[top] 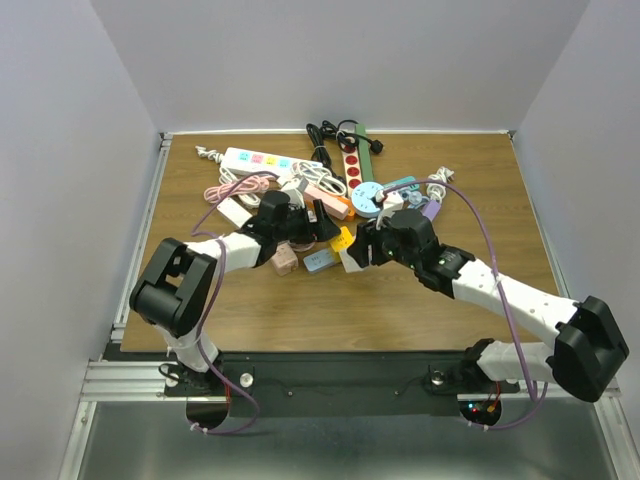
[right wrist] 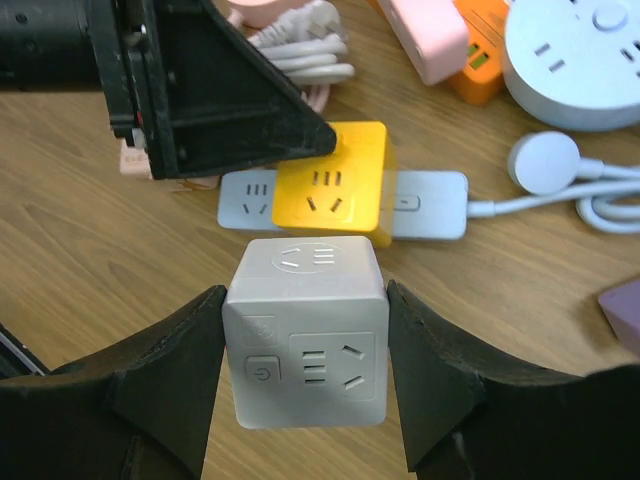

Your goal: Insert the plug

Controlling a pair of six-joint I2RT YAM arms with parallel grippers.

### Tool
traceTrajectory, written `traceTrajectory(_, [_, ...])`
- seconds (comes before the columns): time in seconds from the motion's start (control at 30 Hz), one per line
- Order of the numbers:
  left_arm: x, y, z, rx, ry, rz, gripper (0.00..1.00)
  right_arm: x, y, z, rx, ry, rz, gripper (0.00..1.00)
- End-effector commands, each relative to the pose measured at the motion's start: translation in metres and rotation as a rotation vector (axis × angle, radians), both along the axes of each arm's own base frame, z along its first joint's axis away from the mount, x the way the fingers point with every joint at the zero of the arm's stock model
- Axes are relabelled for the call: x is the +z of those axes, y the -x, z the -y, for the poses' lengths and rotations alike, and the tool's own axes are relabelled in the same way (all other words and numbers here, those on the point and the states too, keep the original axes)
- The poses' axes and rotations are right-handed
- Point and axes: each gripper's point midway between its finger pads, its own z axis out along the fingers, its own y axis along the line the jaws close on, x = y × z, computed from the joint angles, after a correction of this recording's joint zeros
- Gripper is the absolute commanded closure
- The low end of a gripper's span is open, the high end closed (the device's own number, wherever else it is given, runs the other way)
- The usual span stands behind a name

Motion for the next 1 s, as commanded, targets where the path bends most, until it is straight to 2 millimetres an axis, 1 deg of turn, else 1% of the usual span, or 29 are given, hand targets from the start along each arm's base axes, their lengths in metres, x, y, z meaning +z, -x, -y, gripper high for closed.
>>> traceTrajectory(0.0, [0.003,-0.004,0.004,-0.017,-0.078,0.059,0.06,0.037,-0.012,0.011,-0.093,-0.062,0.046,1.0])
traceTrajectory(0.03, [0.007,-0.001,0.004,-0.02,-0.075,0.069,0.06,0.039,-0.011,0.015,-0.1,-0.062,0.046,1.0])
traceTrajectory(0.07, [0.004,0.004,0.005,-0.015,-0.091,0.074,0.06,0.039,-0.011,0.018,-0.11,-0.059,0.045,1.0])
traceTrajectory(0.13, [0.006,0.009,0.004,-0.012,-0.103,0.089,0.05,0.042,-0.011,0.025,-0.127,-0.058,0.05,1.0])
traceTrajectory(0.2, [-0.007,0.011,-0.003,0.009,-0.133,0.061,0.05,0.043,-0.012,0.029,-0.14,-0.06,0.053,1.0])
traceTrajectory(0.23, [-0.02,0.013,-0.007,0.015,-0.16,0.033,0.05,0.045,-0.011,0.031,-0.142,-0.065,0.056,1.0])
traceTrajectory(0.3, [-0.039,0.019,-0.012,0.022,-0.189,-0.007,0.05,0.047,-0.01,0.033,-0.142,-0.069,0.059,1.0])
traceTrajectory(0.37, [-0.054,0.025,-0.017,0.037,-0.215,-0.04,0.05,0.051,-0.009,0.035,-0.143,-0.074,0.065,1.0])
traceTrajectory(0.4, [-0.059,0.025,-0.02,0.052,-0.229,-0.044,0.05,0.052,-0.008,0.036,-0.146,-0.073,0.065,1.0])
traceTrajectory(0.47, [-0.06,0.027,-0.024,0.072,-0.236,-0.042,0.05,0.053,-0.008,0.039,-0.155,-0.071,0.067,1.0])
traceTrajectory(0.5, [-0.065,0.031,-0.029,0.083,-0.249,-0.049,0.04,0.055,-0.007,0.04,-0.157,-0.077,0.071,1.0])
traceTrajectory(0.53, [-0.06,0.03,-0.03,0.093,-0.239,-0.038,0.04,0.055,-0.007,0.041,-0.16,-0.075,0.07,1.0])
traceTrajectory(0.67, [-0.066,0.041,-0.036,0.104,-0.233,-0.059,0.03,0.059,-0.006,0.042,-0.166,-0.081,0.073,1.0])
traceTrajectory(0.83, [-0.07,0.047,-0.048,0.143,-0.247,-0.052,0.02,0.063,-0.005,0.043,-0.167,-0.087,0.075,1.0])
traceTrajectory(0.97, [-0.079,0.051,-0.048,0.126,-0.251,-0.07,0.02,0.066,-0.005,0.043,-0.164,-0.091,0.08,1.0])
